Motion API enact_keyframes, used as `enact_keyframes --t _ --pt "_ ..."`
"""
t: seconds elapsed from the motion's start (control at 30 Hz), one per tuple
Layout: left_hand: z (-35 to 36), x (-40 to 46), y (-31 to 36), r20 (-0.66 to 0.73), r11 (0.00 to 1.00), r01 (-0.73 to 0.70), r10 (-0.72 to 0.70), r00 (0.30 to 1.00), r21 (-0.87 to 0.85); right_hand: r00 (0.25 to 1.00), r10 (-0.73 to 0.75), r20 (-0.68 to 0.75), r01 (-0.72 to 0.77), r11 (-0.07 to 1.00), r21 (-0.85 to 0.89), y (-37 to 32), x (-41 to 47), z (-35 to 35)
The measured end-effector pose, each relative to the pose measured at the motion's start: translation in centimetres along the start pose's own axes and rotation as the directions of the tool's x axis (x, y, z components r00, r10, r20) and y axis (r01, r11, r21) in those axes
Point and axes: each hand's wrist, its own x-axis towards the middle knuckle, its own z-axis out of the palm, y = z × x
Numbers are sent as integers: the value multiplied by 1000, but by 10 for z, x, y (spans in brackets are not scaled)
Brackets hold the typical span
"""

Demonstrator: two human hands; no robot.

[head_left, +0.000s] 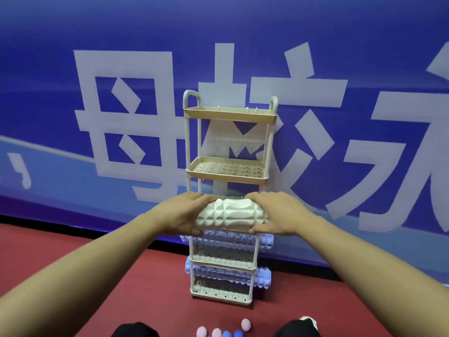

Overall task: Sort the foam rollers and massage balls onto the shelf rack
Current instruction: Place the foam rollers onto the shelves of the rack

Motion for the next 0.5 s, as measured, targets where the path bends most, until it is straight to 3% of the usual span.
enact_keyframes --t 0.23,0.5 --pt "43 20 -26 -36 988 152 -153 988 -34 991 118 67 -117 993 -19 3 24 49" --pt "108 40 -72 136 952 307 -305 943 2 918 379 113 -366 923 -120 9 87 124"
